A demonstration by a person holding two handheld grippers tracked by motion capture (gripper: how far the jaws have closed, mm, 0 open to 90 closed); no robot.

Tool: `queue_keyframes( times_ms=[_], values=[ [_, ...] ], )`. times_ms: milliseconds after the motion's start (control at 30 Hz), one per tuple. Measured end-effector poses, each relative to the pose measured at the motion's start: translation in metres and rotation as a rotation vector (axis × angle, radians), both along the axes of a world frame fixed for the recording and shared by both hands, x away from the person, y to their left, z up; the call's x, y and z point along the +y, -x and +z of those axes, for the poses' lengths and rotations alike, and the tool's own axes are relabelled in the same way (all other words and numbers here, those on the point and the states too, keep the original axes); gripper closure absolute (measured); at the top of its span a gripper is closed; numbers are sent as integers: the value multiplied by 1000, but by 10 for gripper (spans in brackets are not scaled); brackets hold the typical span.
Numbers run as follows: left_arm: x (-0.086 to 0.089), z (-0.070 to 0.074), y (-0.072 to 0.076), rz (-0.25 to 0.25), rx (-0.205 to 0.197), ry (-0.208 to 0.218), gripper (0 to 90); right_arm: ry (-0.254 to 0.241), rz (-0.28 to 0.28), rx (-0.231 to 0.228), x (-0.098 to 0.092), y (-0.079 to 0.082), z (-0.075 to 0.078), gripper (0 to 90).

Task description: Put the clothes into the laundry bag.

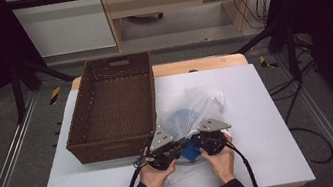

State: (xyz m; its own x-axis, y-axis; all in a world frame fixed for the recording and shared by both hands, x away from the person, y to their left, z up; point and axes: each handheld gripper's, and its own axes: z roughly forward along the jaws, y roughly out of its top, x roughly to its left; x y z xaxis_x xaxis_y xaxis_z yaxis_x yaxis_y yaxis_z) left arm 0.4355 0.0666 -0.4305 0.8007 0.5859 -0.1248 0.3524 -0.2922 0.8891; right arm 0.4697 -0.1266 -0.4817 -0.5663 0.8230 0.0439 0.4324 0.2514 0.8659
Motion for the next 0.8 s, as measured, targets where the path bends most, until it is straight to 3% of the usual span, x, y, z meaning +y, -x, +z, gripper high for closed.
queue_keyframes(
  times_ms=[67,200,300,367,467,600,633,700,733,767,800],
  values=[
    [-2,-2,0,-2,3,-10,889,8,-4,14,2,-6,-5,893],
    [-2,-6,-4,8,14,-9,888,18,14,30,0,-4,0,860],
    [2,-6,-6,18,17,-3,889,-25,61,40,-9,8,11,712],
    [3,-5,-6,21,18,-1,888,-62,77,50,-18,19,19,660],
    [4,-3,-6,25,10,-3,888,-62,99,46,-28,36,23,600],
    [2,-4,-6,21,12,-10,888,-7,113,74,-22,39,9,468],
    [2,-4,-6,22,13,-6,888,12,113,99,-15,38,1,450],
    [2,-4,-6,20,11,-7,888,46,129,118,-5,37,-8,442],
    [2,-4,-6,19,12,-6,888,85,124,91,-2,38,-7,447],
    [1,-5,-6,19,14,-6,888,87,117,91,0,39,-7,456],
    [1,-5,-6,19,15,-5,888,96,92,93,1,38,-7,512]
  ],
)
